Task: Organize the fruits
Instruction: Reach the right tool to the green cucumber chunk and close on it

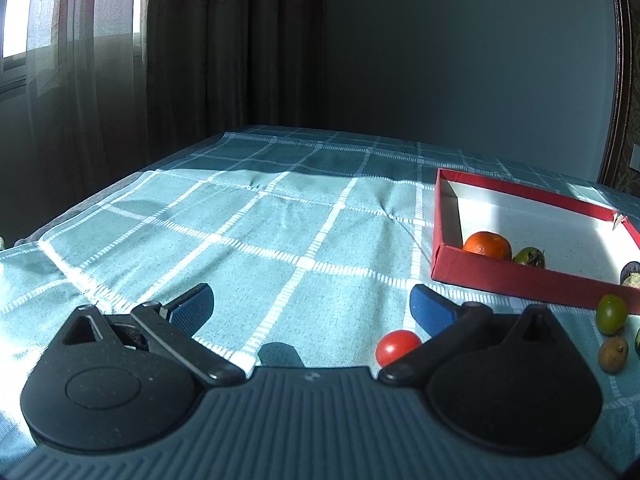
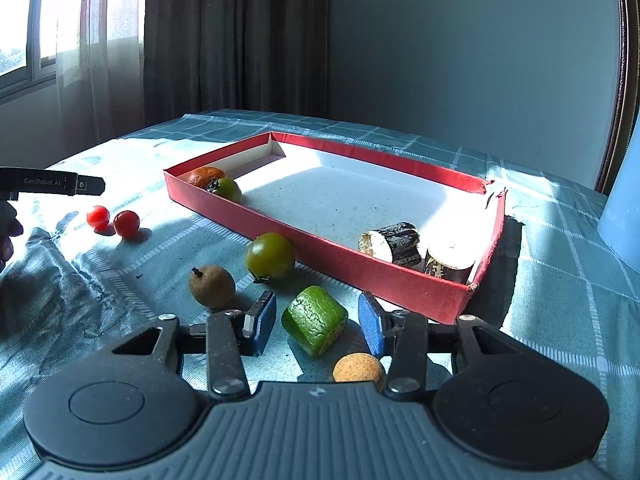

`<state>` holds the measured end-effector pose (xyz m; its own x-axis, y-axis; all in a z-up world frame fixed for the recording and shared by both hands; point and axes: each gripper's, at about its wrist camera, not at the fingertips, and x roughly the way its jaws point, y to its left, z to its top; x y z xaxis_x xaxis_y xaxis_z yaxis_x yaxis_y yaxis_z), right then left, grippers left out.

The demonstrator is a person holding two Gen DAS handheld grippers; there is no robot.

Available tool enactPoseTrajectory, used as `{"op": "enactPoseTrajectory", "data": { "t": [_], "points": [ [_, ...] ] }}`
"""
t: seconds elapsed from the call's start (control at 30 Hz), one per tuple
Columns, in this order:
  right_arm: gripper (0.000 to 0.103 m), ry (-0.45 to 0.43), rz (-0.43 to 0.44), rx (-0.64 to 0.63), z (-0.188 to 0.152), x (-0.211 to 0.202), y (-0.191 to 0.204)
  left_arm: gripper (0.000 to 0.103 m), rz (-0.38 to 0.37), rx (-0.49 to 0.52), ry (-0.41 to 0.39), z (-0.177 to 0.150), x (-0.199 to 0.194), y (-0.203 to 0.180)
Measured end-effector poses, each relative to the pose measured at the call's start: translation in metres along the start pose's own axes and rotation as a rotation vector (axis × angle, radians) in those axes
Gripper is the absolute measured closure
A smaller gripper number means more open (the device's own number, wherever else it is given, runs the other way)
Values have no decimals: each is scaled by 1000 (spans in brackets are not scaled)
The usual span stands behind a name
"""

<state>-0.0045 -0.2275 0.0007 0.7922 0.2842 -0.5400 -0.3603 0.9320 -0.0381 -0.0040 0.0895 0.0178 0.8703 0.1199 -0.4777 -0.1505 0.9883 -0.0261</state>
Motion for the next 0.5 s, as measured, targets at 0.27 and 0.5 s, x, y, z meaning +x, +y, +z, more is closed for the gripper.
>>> {"op": "enactPoseTrajectory", "data": {
  "t": [0.27,0.5],
  "points": [
    [70,-5,-1,3,0,-1,0,0,10,2,14,0,3,-1],
    [70,-75,-11,24,1,-13,-3,0,10,1,23,0,4,0]
  ]
}}
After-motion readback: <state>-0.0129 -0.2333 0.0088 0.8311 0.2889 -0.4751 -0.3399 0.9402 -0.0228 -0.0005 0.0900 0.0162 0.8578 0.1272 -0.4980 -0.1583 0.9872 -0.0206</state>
